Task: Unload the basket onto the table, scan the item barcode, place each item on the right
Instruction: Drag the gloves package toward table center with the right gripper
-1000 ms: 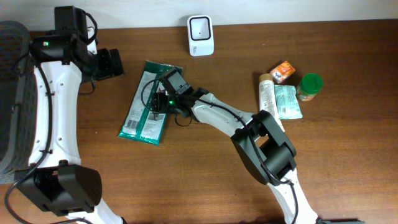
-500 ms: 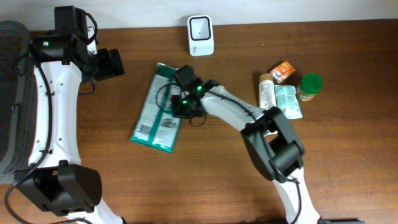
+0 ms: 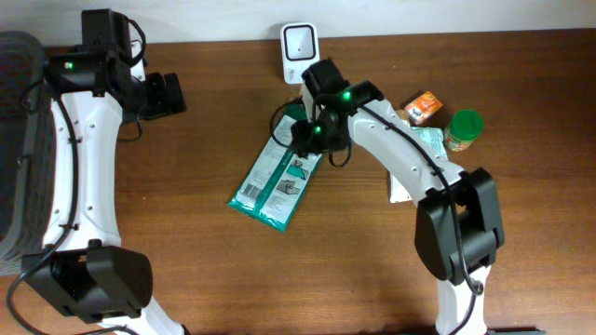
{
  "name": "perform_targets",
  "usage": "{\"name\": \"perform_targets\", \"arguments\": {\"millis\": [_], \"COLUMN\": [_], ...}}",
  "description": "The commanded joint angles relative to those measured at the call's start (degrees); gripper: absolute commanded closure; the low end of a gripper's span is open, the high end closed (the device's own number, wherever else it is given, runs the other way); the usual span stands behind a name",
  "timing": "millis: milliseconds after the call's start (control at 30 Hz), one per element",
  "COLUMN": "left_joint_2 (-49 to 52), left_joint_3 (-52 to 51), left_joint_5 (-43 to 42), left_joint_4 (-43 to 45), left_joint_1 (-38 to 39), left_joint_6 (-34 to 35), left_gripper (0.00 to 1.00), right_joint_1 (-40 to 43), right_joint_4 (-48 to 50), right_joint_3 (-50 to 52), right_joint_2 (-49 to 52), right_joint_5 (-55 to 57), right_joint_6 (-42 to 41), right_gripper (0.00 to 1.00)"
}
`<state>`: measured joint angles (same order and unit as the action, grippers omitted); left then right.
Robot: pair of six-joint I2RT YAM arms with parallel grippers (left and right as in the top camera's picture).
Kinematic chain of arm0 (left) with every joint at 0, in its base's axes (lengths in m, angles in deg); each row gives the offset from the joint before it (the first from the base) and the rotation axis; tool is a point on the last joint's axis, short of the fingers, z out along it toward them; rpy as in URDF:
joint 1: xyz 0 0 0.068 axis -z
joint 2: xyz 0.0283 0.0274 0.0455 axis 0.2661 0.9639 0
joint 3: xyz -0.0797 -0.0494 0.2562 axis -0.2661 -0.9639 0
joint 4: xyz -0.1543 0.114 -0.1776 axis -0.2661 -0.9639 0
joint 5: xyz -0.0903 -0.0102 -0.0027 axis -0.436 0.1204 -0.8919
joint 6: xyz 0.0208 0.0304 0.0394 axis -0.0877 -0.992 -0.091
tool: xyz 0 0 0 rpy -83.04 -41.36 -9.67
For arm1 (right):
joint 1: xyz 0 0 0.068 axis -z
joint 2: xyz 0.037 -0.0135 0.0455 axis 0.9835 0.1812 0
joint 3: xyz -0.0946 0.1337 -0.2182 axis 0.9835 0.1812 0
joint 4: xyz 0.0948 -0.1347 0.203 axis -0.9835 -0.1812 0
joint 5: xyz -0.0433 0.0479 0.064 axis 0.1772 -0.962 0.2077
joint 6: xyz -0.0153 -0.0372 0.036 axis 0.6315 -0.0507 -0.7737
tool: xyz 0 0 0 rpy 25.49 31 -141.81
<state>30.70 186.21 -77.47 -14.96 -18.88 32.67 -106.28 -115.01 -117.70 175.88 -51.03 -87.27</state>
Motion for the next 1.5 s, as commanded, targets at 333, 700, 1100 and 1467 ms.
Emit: {"name": "perform_targets", "arguments": {"millis": [333, 700, 1100, 1467], "left_joint_2": [-0.7, -0.68, -0.63, 1.62], "left_joint_3": [0.42, 0.42, 0.04, -14.1], "left_joint_5": [0.13, -1.55, -1.57, -17.49], "left_joint_4": [0.83, 6.67, 4.61, 14.25], "left_joint_1": [0.0, 0.0, 0.0, 2.01], "left_joint_6": [-0.02, -0.07, -0.07, -14.25], "left_gripper": [0.01, 0.07, 0.01, 0.99], "right_joint_1": [4.31, 4.17, -3.98, 5.29], "right_joint_4": [3.15, 1.75, 28.48, 1.99], "right_joint_3": [11.41, 14.32, 13.57, 1.75], "right_joint_2": [2.14, 0.39, 2.43, -0.66], "right_joint_5": [-10.75, -0.76, 2.89, 5.27], "right_joint_6": [-15.87, -16.44, -12.7, -14.21], "right_gripper": [0.38, 0.78, 0.73, 0.71]}}
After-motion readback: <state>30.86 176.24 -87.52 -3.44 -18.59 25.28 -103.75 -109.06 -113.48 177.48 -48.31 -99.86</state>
